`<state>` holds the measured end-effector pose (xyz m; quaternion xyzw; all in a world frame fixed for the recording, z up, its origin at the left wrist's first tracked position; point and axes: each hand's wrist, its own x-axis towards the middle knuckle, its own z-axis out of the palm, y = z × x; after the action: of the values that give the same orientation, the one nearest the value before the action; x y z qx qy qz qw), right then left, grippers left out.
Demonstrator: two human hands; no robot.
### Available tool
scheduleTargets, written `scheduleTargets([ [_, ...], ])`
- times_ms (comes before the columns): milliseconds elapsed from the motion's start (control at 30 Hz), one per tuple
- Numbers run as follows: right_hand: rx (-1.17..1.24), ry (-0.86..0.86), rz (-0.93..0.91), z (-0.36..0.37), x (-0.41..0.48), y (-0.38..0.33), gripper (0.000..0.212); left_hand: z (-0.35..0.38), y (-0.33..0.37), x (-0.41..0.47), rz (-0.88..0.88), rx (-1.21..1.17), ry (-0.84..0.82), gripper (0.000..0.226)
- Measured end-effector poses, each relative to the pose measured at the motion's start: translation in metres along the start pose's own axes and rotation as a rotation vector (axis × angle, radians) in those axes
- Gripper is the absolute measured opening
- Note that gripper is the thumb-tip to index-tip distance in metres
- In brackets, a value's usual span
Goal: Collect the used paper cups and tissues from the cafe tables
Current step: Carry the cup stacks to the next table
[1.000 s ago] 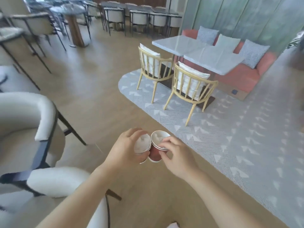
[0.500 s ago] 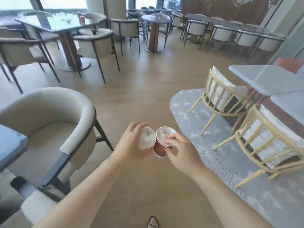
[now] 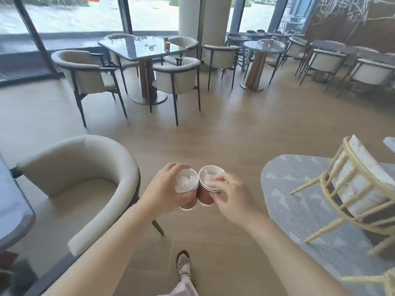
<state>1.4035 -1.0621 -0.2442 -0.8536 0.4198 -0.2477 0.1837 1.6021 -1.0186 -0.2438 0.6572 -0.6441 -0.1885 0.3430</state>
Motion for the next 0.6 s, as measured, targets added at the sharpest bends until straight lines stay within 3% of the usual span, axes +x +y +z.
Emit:
scheduleTargets([
  [267,0.051,-0.043,-0.126,0.004,0.2,0.057,0.023,-0.028,-0.042,0.178,-0.019,0.057,0.086,0.049],
  [600,0.093,-0.067,-0.074,0.026,0.377,0.152,0.023,-0.006,-0.094,0.366,-0.079,0.022,0.066,0.057],
])
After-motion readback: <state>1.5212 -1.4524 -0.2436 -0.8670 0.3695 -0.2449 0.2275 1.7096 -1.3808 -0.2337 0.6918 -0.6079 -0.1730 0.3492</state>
